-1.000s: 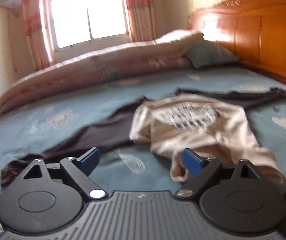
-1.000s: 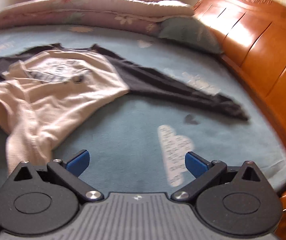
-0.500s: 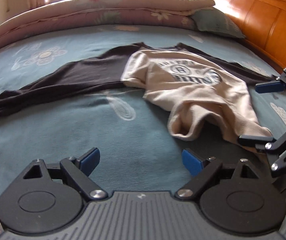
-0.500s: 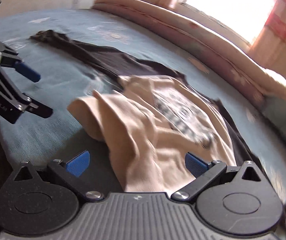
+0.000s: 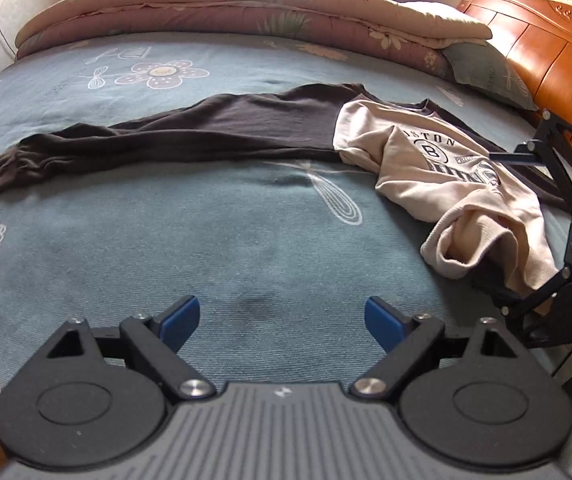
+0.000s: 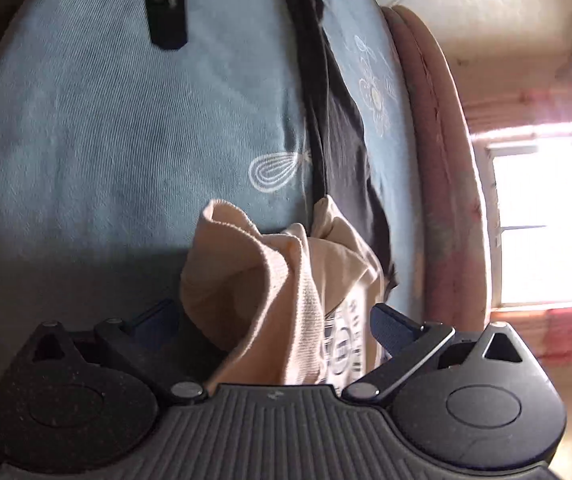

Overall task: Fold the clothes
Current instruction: 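Carry the beige fabric over the body with the right gripper and release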

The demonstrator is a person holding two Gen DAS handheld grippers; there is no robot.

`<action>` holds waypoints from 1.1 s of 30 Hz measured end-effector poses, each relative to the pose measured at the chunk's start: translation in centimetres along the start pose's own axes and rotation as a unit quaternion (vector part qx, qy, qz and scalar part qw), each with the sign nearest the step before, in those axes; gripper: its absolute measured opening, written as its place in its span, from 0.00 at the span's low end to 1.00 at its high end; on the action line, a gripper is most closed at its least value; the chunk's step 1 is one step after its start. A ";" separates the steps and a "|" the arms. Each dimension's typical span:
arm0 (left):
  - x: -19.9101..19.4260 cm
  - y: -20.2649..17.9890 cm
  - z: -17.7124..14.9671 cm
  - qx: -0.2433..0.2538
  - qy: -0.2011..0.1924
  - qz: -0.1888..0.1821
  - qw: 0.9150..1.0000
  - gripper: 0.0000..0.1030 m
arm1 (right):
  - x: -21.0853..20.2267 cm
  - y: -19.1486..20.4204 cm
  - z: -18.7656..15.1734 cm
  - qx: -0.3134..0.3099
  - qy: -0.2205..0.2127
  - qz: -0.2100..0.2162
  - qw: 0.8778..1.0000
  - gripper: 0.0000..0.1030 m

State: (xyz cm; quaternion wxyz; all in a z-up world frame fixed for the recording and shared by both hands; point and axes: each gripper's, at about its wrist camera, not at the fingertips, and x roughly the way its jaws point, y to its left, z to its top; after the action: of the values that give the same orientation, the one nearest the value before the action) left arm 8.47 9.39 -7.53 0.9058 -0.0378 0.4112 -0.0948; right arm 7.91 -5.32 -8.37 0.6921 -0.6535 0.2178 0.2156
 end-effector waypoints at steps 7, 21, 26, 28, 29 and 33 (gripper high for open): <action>0.0 0.0 0.0 0.001 0.000 -0.029 1.000 0.87 | 2.4 -0.9 1.0 0.038 -0.014 -0.019 0.999 1.00; 3.9 -4.4 1.0 0.080 0.003 -0.110 0.991 0.87 | -0.8 -9.1 -4.6 0.387 -0.075 0.136 0.909 1.00; 7.2 -8.1 1.3 0.127 -0.010 -0.155 0.980 0.73 | -0.9 -7.0 -9.1 0.434 -0.030 0.177 0.883 1.00; 8.2 -9.2 1.5 0.143 -0.022 -0.156 0.977 0.64 | -1.3 -6.4 -10.6 0.448 -0.013 0.176 0.876 1.00; 8.6 -9.6 1.6 0.150 -0.030 -0.151 0.977 0.55 | -1.5 -6.2 -11.3 0.455 -0.008 0.175 0.873 1.00; 9.6 -10.0 2.3 0.149 -0.043 -0.146 0.977 0.29 | -2.1 -5.4 -13.1 0.480 0.008 0.170 0.861 1.00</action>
State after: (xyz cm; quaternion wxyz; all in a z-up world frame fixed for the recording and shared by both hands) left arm 14.96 -2.38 -11.64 0.8944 0.0342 0.3434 -0.2844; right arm 9.09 -18.74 -3.48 0.8708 -0.1951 0.4076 0.1937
